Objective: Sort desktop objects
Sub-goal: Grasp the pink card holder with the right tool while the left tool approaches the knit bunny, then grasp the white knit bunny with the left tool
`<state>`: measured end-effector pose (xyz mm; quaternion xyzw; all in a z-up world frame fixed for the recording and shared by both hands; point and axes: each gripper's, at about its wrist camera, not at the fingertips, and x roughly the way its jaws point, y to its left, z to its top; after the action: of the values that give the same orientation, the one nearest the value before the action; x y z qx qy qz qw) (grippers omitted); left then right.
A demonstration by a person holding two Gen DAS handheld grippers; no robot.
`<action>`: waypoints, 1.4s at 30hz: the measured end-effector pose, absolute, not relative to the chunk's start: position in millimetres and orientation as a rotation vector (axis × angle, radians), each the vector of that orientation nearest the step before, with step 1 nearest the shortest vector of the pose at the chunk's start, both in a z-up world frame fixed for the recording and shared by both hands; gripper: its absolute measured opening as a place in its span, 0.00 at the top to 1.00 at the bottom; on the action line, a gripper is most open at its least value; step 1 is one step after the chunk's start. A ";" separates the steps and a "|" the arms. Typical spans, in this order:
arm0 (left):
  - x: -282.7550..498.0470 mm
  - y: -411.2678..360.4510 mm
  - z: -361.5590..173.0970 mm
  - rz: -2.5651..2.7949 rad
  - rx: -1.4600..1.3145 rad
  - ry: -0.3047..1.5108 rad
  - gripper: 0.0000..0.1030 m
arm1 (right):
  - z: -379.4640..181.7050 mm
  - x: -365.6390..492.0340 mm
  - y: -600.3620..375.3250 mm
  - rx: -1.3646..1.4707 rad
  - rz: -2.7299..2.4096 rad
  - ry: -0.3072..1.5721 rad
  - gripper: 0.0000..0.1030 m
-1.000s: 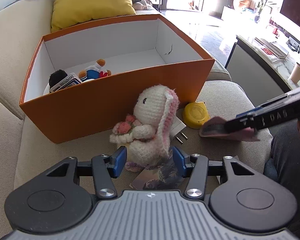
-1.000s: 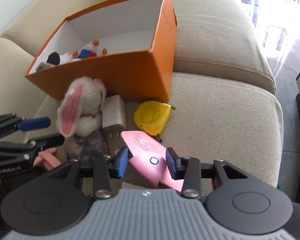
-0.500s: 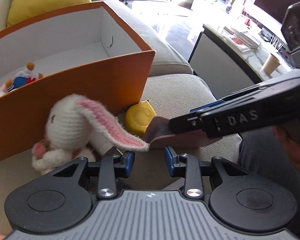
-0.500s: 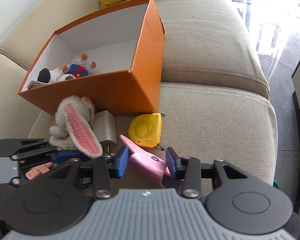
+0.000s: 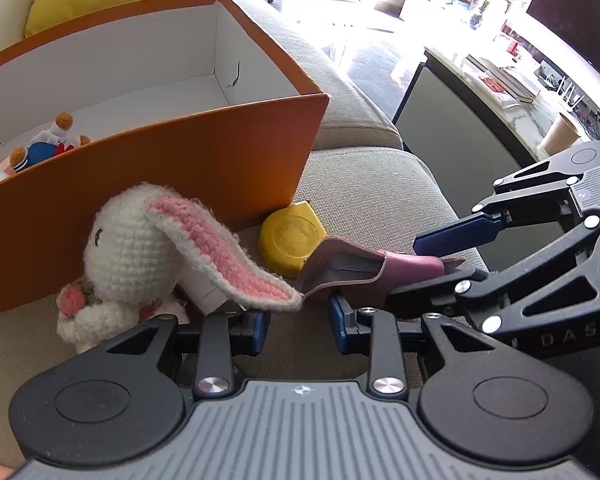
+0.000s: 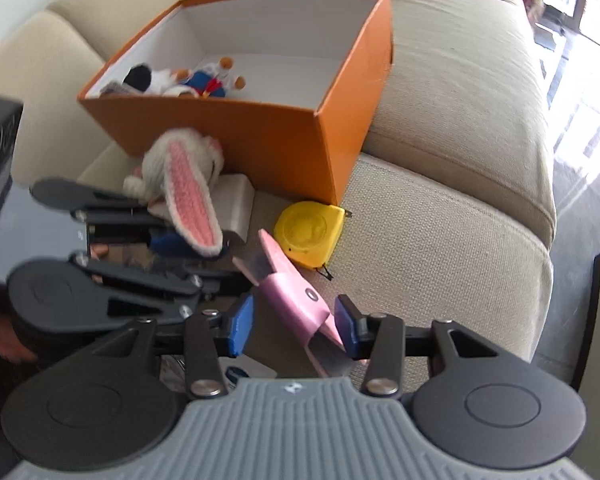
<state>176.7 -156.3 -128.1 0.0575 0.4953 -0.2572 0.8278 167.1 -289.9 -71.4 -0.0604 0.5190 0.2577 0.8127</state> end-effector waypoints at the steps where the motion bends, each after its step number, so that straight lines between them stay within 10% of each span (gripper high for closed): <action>1: 176.8 -156.3 -128.1 -0.546 0.125 1.053 0.65 | -72.2 167.2 -288.2 -0.156 0.559 1.105 0.55; 12: 147.6 -118.8 -92.1 -0.523 0.160 0.950 0.65 | -78.8 172.4 -256.4 -0.367 0.567 1.080 0.69; 16: 139.6 -98.8 -80.2 -0.465 0.219 0.880 0.35 | -76.1 171.0 -262.7 -0.285 0.534 1.088 0.72; 20: 150.1 -88.5 -85.1 -0.389 0.306 0.874 0.35 | -71.6 166.5 -264.5 -0.194 0.504 1.092 0.78; 42: 176.1 -120.9 -133.0 -0.432 0.547 0.878 0.14 | -86.9 169.9 -265.0 -0.087 0.436 1.121 0.76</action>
<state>176.1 -120.9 -133.0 0.2595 0.4165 -0.2047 0.8469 169.9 -265.0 -86.9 -0.0407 0.5270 0.2048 0.8238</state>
